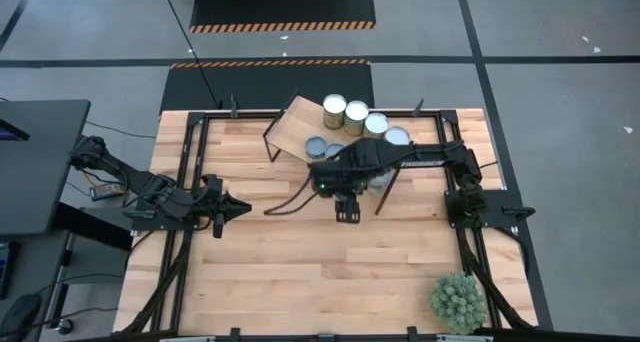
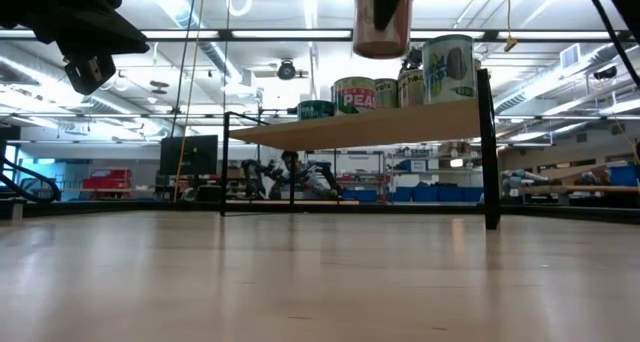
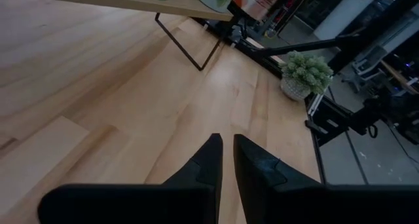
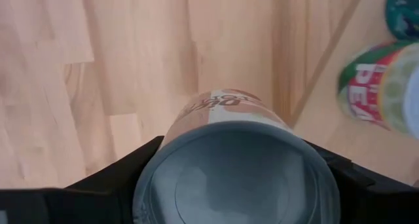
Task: Pick and place cans onto a shelf
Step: Put the canned tomatoes on the shelf, then return to Home Position
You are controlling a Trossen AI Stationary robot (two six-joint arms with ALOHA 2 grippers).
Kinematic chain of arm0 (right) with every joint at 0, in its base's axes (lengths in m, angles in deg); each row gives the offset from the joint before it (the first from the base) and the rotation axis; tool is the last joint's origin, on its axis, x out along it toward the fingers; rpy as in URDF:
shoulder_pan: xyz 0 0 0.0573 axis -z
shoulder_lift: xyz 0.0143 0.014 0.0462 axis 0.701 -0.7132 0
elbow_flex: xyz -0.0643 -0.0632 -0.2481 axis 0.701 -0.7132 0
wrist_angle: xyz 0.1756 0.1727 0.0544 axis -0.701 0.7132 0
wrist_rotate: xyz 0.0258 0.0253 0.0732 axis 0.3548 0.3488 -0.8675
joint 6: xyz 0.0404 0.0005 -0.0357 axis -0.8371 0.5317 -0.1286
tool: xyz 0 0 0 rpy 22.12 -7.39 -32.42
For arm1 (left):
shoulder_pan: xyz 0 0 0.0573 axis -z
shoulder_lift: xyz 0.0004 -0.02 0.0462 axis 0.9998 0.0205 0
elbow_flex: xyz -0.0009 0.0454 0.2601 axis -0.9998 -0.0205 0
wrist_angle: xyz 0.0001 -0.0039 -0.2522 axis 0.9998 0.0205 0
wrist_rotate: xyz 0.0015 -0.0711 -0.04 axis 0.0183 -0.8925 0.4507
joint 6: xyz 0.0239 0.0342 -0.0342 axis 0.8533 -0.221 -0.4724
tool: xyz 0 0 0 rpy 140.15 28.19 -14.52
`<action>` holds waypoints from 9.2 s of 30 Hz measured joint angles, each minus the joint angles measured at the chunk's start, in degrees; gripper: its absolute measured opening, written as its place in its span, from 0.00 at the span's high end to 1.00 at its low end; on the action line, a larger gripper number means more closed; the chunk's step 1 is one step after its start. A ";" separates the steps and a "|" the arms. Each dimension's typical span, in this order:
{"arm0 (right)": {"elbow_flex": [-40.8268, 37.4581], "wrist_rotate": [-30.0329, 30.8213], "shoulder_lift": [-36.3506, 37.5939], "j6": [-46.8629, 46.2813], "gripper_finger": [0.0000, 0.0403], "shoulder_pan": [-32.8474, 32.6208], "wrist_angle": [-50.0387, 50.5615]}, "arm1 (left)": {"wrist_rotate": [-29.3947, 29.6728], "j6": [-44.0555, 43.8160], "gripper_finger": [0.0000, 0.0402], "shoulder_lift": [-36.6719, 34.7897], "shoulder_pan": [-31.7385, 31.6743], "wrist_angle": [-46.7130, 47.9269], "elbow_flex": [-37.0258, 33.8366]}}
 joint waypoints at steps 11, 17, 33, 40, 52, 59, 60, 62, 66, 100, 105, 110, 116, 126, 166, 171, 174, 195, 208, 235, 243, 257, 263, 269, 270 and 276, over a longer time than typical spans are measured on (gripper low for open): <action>0.00 -0.02 -0.16 0.76 0.26 5.34 0.02 | 0.13 -0.39 0.89 0.00 0.00 0.00 0.00; -0.72 0.28 -0.16 8.99 0.26 5.45 -0.03 | 0.24 -0.46 0.89 0.00 0.00 -0.02 0.00; -5.03 3.94 -0.27 16.69 0.26 6.38 0.00 | 0.23 -0.49 0.89 0.00 0.00 -0.04 0.00; -5.03 3.91 -0.27 16.89 0.25 7.96 -0.02 | 0.22 -0.50 0.89 0.00 0.00 -0.04 0.00; -5.03 2.88 -0.27 19.80 0.25 8.81 0.00 | 0.20 -0.50 0.89 0.00 0.00 -0.02 0.00; -5.03 2.88 -0.27 21.16 0.25 10.32 0.00 | 0.17 -0.50 0.89 0.00 0.00 0.04 0.00; -5.03 2.88 -0.27 21.29 0.25 10.48 0.00 | 0.17 -0.50 0.89 0.00 0.00 0.04 0.00; -5.03 2.83 -0.27 21.35 0.25 10.80 0.00 | -0.22 -0.48 0.89 -0.01 0.00 0.04 0.00; -5.03 2.83 -0.27 21.22 0.25 11.06 -0.02 | -0.87 -0.50 0.89 0.00 0.00 0.11 0.00; -8.45 -2.21 1.02 7.15 0.25 14.11 -0.01 | -2.19 -0.07 0.89 -0.02 0.02 1.29 0.00; -10.98 0.04 1.02 5.87 0.25 13.54 0.02 | -2.21 -0.17 0.89 -0.02 0.02 1.27 0.00; -11.50 0.18 1.02 6.11 0.25 13.54 -0.28 | -2.23 -0.28 0.89 -0.02 0.02 1.27 0.00; -11.52 0.19 1.02 6.27 0.25 14.24 -0.28 | -2.23 -0.46 0.89 -0.02 0.02 1.25 0.00; -11.63 0.40 1.00 6.07 0.11 14.76 -0.24 | -2.23 -0.46 0.89 -0.02 0.02 1.25 0.00; -11.51 6.94 10.08 -4.65 0.05 11.47 -4.39 | -2.19 -0.48 0.89 0.00 0.01 1.22 0.00; -11.51 6.94 11.69 -8.91 0.05 9.09 -7.29 | -2.20 -1.54 0.89 0.00 0.02 0.86 0.00; -11.52 7.99 13.03 -11.26 0.07 6.67 -10.32 | -2.22 -1.41 0.89 -0.04 0.02 -0.95 0.00; -37.05 22.66 35.29 -33.44 0.14 -8.13 -28.47 | 0.00 10.26 0.89 -15.53 -0.02 -1.33 0.44; -62.36 26.79 54.75 -37.51 0.14 -11.18 -51.48 | 12.63 7.29 0.89 -27.65 -0.02 4.10 0.22; -94.33 28.76 85.36 -31.17 0.14 -8.91 -77.64 | 21.92 11.24 0.89 -27.07 -0.02 2.43 0.17; -100.95 28.39 90.69 -31.59 0.14 -7.55 -84.12 | 22.10 16.26 0.89 -27.19 -0.02 4.76 0.17; -112.11 28.41 101.86 -36.88 0.14 -5.34 -88.85 | 27.01 -8.76 0.89 -27.56 -0.02 26.88 0.17; -115.74 28.40 107.95 -37.23 0.14 -5.34 -90.04 | 27.36 -12.16 0.89 -27.56 0.00 28.63 0.17; -118.22 30.02 115.76 -35.58 0.14 -5.34 -88.76 | 25.72 -12.07 0.89 -27.56 0.09 26.68 0.17; -118.25 30.24 115.49 -35.48 0.14 -5.34 -88.52 | 25.21 -12.01 0.89 -27.56 0.09 26.34 0.17; -118.79 26.04 115.52 -37.14 0.14 -5.26 -87.91 | 23.75 -9.01 0.89 -27.56 0.07 21.93 0.17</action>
